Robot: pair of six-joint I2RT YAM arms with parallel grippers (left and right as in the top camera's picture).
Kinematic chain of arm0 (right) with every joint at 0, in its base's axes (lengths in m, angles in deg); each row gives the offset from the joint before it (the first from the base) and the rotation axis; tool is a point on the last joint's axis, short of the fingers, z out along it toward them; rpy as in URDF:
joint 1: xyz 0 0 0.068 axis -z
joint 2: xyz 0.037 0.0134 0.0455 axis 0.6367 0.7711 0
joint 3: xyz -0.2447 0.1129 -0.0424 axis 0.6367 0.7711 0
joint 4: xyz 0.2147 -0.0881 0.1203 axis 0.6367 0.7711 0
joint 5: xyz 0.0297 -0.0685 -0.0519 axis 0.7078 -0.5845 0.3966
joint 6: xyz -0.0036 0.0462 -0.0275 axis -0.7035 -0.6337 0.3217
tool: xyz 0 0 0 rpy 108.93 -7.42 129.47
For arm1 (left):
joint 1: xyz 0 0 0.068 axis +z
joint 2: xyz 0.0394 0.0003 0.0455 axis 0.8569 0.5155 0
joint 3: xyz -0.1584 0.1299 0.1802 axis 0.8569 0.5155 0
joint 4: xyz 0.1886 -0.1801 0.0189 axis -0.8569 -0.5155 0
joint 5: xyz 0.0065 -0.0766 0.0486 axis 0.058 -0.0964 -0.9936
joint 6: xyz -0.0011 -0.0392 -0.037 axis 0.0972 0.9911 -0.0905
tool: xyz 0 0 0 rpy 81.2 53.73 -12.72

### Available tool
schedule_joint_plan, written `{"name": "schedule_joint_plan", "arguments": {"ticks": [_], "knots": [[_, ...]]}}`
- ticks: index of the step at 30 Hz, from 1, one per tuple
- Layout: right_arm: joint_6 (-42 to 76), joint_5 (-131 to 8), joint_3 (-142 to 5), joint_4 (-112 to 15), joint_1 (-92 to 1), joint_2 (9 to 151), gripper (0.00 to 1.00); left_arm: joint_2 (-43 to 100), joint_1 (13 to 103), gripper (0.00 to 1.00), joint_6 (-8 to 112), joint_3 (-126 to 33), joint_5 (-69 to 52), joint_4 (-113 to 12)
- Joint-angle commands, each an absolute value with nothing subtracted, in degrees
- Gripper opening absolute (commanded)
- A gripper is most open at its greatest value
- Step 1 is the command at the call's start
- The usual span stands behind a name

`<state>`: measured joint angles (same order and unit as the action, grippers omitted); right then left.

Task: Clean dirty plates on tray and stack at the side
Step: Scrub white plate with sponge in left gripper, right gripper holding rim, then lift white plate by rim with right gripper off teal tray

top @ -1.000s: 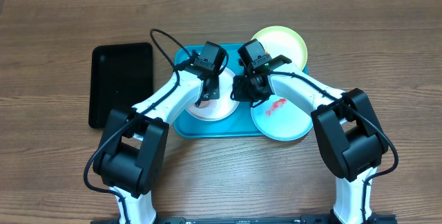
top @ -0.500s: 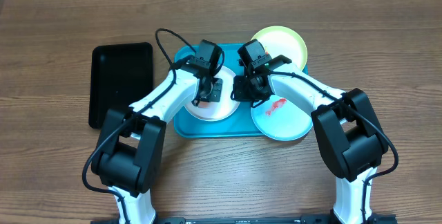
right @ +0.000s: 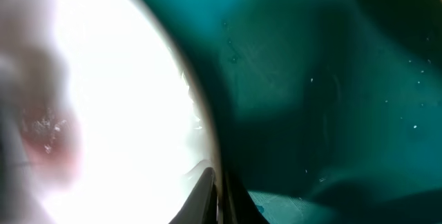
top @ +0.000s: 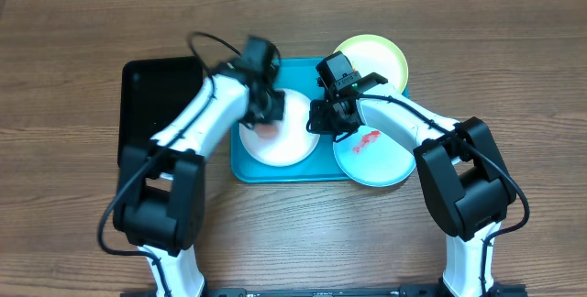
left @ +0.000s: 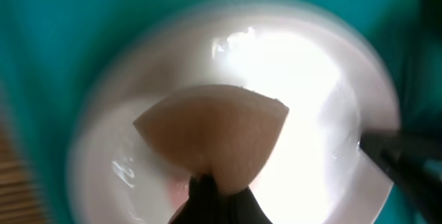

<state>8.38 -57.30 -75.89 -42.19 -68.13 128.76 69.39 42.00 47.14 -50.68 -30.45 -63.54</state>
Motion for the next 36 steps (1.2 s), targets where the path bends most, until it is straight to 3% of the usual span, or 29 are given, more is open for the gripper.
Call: {"name": "schedule_joint_plan", "arguments": {"ticks": [1, 6, 21, 36], "knots": [[9.03, -58.79, -75.45, -41.36, -68.08, 128.94, 0.04, 68.77, 44.58, 0.04, 49.46, -60.16, -32.18, -67.98], [10.50, -58.48, -76.17, -40.16, -68.08, 128.94, 0.04, 68.77, 45.84, 0.04, 49.44, -69.32, -31.77, -76.66], [12.00, -75.88, -80.78, -30.63, -70.34, 119.85, 0.04, 68.93, 45.87, 0.04, 49.26, -70.09, -35.48, -76.96], [9.80, -110.08, -80.78, -25.23, -82.64, 113.18, 0.04, 68.95, 45.87, 0.04, 49.96, -70.09, -35.42, -76.98]]}}
